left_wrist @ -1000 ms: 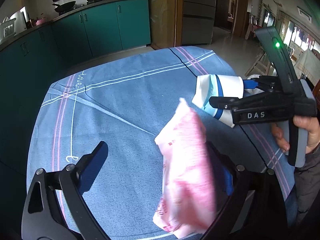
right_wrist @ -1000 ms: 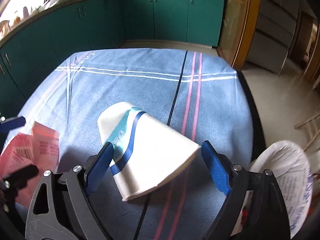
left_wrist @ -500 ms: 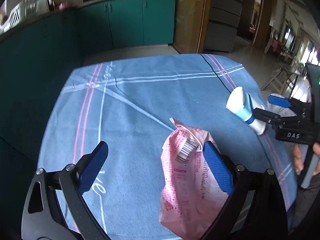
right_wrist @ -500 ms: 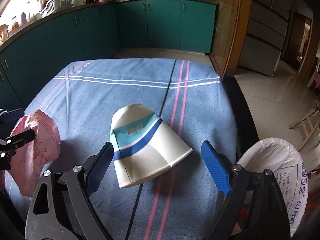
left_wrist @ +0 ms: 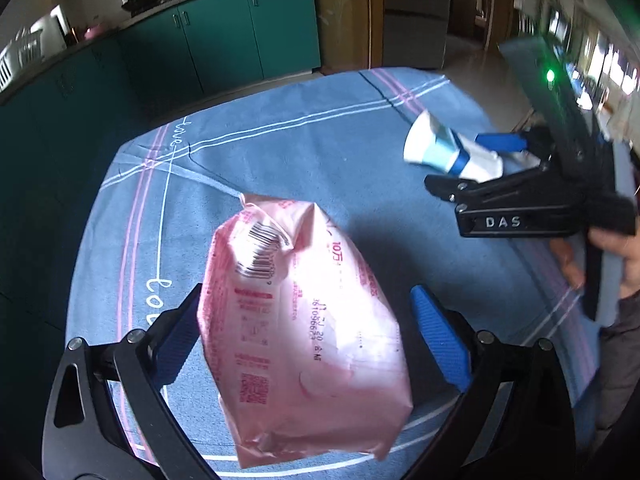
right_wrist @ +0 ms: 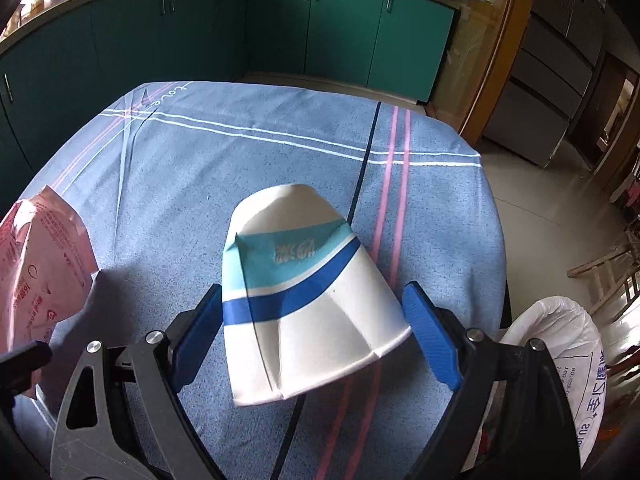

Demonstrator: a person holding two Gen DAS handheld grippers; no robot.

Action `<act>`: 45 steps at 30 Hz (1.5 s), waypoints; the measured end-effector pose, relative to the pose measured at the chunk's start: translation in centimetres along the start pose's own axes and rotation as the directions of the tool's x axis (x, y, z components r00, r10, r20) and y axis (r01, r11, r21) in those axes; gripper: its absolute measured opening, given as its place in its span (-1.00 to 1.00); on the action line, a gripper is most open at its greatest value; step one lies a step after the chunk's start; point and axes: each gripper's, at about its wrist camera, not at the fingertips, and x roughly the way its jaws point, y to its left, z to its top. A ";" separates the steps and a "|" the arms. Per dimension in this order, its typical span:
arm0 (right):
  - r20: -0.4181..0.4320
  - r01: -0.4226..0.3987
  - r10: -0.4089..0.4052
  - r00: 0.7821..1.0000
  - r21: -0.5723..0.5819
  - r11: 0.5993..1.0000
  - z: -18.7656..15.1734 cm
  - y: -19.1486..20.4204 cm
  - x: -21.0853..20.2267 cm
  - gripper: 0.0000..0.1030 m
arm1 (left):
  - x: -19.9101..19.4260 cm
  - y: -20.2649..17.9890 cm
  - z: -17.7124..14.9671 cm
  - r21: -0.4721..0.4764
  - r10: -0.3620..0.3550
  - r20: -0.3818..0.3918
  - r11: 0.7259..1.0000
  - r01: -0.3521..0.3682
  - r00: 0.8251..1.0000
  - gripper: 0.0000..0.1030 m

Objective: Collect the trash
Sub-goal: 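Lift the pink wrapper with the left tool while the right tool grasps the white paper cup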

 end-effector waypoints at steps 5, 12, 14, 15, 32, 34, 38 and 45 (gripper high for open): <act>0.001 -0.004 0.004 1.000 0.001 1.000 -0.1 0.0 0.1 0.67 | -0.1 0.4 -0.1 0.003 0.028 0.018 1.000 -0.028 0.999 0.90; 0.014 -0.079 0.078 0.997 0.051 0.996 -0.2 -0.3 -0.8 0.40 | 0.4 0.3 -0.1 0.027 0.054 0.018 0.998 -0.055 0.998 0.62; 0.015 -0.090 0.089 0.996 0.056 0.994 -0.3 -0.1 -1.1 0.37 | 0.3 0.3 -0.1 0.031 0.058 0.024 0.998 -0.058 0.998 0.60; 0.017 -0.100 0.099 0.995 0.058 0.993 -0.4 0.0 -1.4 0.35 | 0.3 0.3 0.0 0.032 0.057 0.026 0.998 -0.058 0.998 0.58; -0.018 -0.131 0.132 0.991 0.036 0.991 -0.2 2.1 -0.4 0.67 | 1.0 1.2 0.0 -0.007 0.076 -0.010 0.997 -0.077 0.997 0.67; -0.018 -0.147 0.148 0.989 0.037 0.988 -0.3 2.3 -0.4 0.63 | 1.2 1.4 -0.1 -0.007 0.080 -0.018 0.997 -0.080 0.997 0.61; -0.001 -0.152 0.152 0.988 0.018 0.988 -0.6 3.0 -0.8 0.61 | 1.2 1.5 -0.1 -0.018 0.078 -0.019 0.997 -0.078 0.997 0.51; 0.041 -0.151 0.149 0.988 0.044 0.988 -0.8 2.9 -2.2 0.61 | 0.9 1.6 -0.1 -0.018 0.088 0.008 0.996 -0.088 0.996 0.35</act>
